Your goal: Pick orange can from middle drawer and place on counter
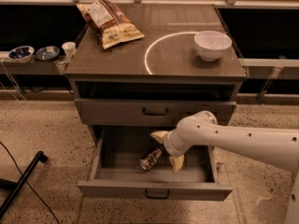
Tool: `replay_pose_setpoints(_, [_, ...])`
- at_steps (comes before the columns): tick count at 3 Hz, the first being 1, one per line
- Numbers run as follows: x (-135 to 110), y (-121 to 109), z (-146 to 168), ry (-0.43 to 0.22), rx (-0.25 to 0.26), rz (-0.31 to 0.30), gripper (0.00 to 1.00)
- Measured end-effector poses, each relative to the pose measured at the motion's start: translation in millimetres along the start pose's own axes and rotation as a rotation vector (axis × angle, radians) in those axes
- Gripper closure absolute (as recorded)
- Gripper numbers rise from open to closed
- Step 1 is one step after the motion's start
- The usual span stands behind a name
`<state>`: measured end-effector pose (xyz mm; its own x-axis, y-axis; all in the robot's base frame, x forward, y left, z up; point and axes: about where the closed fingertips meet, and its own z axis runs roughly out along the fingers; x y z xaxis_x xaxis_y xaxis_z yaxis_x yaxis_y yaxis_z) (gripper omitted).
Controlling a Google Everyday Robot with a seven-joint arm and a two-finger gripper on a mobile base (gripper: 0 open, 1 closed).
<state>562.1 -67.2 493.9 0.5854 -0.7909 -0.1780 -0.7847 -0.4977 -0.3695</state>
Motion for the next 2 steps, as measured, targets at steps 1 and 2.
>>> replay_pose_setpoints(1, [2, -4, 37, 0.021, 0.048, -0.044, 0.12])
replay_pose_setpoints(2, [21, -6, 78, 0.064, 0.083, 0.016, 0.18])
